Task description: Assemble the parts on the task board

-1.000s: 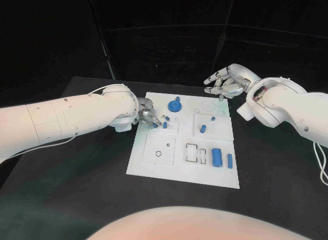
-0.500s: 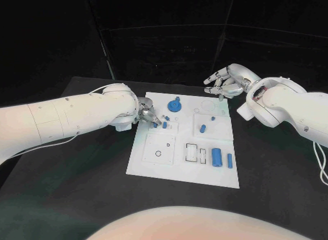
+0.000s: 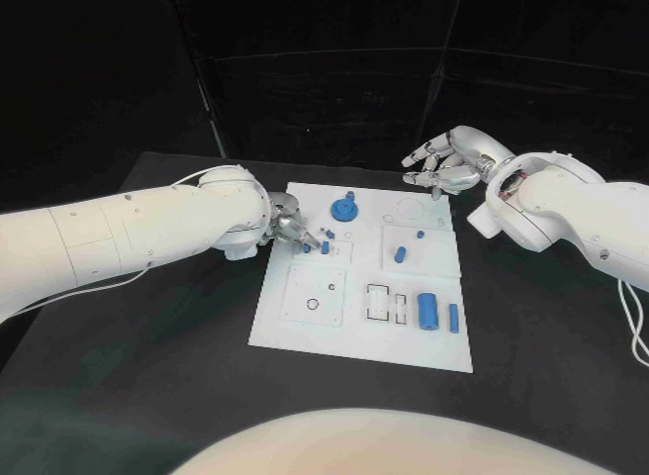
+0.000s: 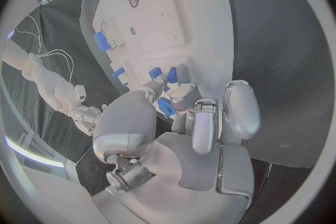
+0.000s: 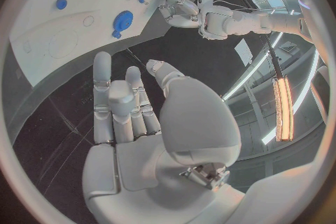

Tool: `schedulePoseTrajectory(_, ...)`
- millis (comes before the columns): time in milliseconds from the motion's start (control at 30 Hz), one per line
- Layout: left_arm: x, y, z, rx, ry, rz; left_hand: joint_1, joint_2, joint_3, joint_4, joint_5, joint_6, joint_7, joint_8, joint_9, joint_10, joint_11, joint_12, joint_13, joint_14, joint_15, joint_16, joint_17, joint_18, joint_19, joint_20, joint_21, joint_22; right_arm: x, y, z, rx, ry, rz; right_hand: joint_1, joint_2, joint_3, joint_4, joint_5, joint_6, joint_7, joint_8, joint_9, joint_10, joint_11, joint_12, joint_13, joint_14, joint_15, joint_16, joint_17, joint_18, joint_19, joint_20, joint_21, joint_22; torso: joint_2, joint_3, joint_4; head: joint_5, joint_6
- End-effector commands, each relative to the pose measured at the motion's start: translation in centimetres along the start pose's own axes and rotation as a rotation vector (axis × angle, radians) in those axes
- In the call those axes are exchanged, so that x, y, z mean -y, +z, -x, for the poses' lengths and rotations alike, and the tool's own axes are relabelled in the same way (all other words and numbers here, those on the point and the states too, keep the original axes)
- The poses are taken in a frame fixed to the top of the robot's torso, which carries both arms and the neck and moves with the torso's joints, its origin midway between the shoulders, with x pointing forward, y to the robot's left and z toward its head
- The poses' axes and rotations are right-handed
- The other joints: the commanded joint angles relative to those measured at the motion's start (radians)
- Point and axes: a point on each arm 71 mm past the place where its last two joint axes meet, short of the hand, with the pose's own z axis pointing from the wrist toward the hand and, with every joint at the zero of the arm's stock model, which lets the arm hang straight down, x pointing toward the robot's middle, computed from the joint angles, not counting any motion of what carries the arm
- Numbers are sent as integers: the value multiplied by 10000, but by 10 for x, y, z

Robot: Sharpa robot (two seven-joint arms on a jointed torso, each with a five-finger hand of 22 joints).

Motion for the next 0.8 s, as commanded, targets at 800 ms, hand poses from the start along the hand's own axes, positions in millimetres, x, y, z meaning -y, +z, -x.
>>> schedulePoseTrajectory(800,7,-16,26,2400,-1830,-1701,1568,188,-2740,774,49,-1095,456,-168,-561,-2123,429,-2630,-3276,362,229,-1327,265,633,-1726,213,-3025,-3128,-1,0,2,35,13,100,64,8,6,50,27,-59,10,41,14,-92,12,46,-14,-46,-6,-36,-15,133,36,24,-66,-17,-2,2,4,-87,42)
